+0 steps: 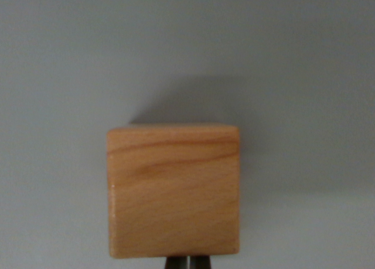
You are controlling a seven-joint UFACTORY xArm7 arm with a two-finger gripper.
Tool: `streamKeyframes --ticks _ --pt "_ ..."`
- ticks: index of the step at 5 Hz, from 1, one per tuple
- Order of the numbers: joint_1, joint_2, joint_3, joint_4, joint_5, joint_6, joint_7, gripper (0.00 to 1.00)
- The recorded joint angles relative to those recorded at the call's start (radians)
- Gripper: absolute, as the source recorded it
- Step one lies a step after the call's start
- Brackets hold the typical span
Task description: Push wooden cube
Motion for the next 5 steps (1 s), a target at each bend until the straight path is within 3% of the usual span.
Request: streamKeyframes --ticks 1,2,3,4,5 --pt "0.0009 0.027 0.002 0.043 0.0026 0.015 0.0 1.0" --pt "0.0009 0.027 0.002 0.043 0.0026 0.015 0.0 1.0" --pt "0.0016 0.052 0.003 0.081 0.0049 0.029 0.001 1.0" --pt "0.0016 0.052 0.003 0.081 0.0049 0.029 0.001 1.0" --pt "0.0023 0.074 0.004 0.115 0.0069 0.041 0.001 1.0"
